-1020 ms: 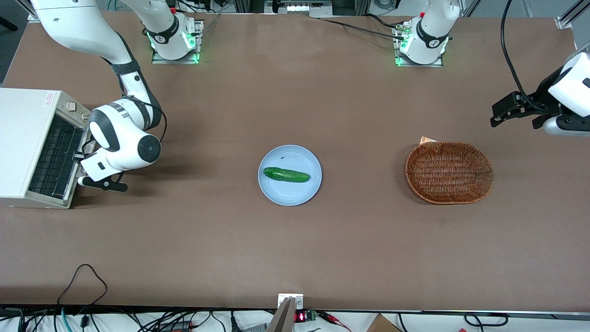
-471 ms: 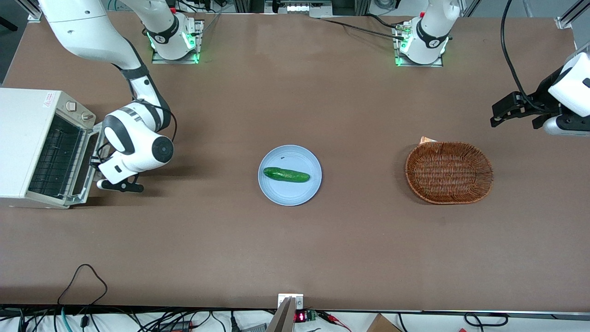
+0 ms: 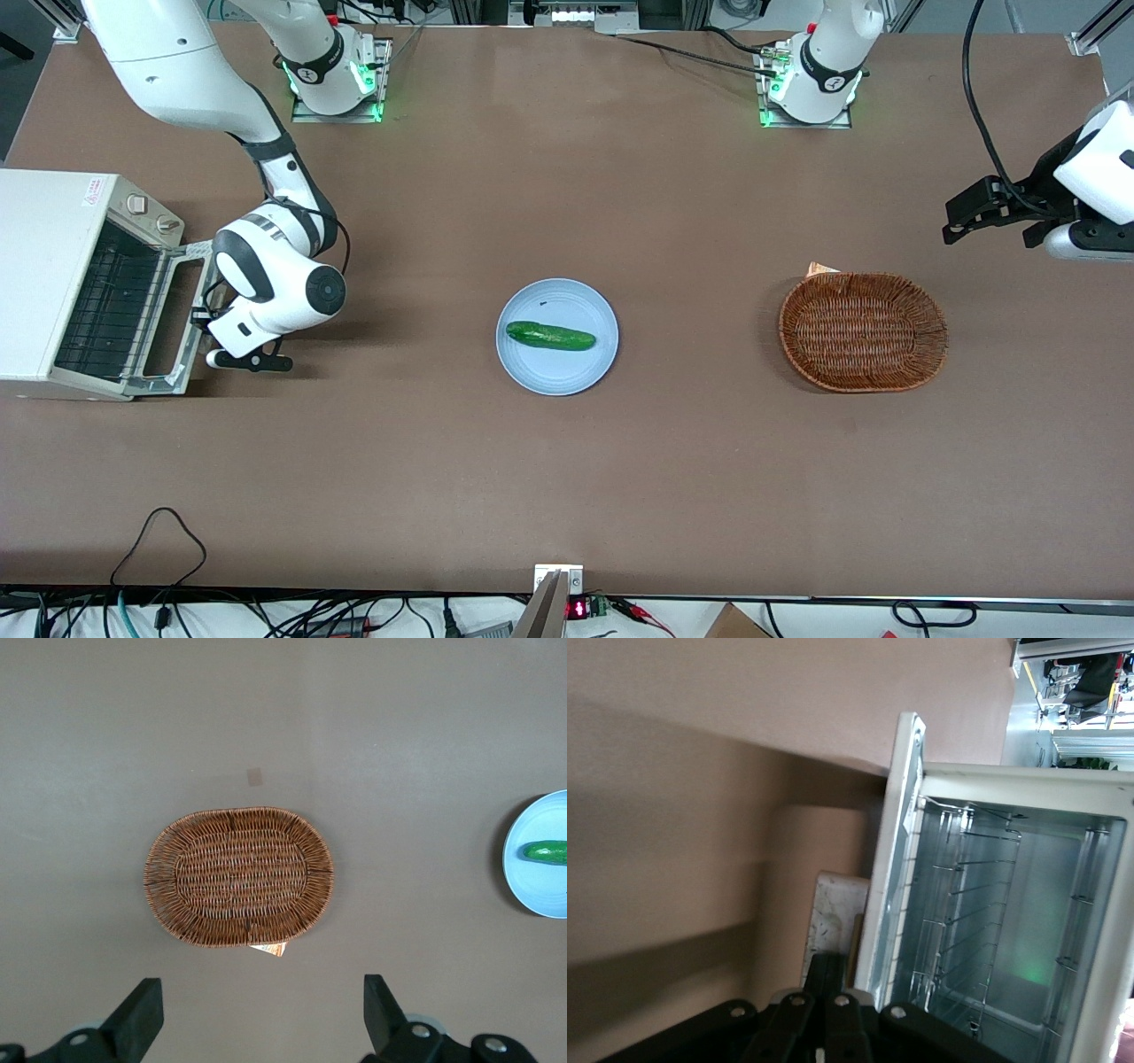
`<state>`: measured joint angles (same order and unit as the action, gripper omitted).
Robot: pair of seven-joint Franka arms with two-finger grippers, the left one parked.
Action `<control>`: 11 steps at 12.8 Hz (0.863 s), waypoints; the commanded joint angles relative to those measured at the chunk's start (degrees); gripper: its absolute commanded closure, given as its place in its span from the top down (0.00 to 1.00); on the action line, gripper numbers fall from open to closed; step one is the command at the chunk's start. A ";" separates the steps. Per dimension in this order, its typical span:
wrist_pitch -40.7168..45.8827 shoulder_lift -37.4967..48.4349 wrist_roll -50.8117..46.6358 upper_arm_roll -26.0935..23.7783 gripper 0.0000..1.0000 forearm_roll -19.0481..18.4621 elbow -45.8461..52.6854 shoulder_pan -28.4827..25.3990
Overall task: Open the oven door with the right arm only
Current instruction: 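Push the lowered door further down with the right gripper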
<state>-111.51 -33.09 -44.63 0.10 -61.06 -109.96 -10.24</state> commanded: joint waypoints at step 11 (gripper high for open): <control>-1.87 -5.66 -0.28 1.04 0.00 -0.64 0.72 -0.48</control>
<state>-114.43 -38.60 -44.65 0.17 -61.19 -108.82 -10.43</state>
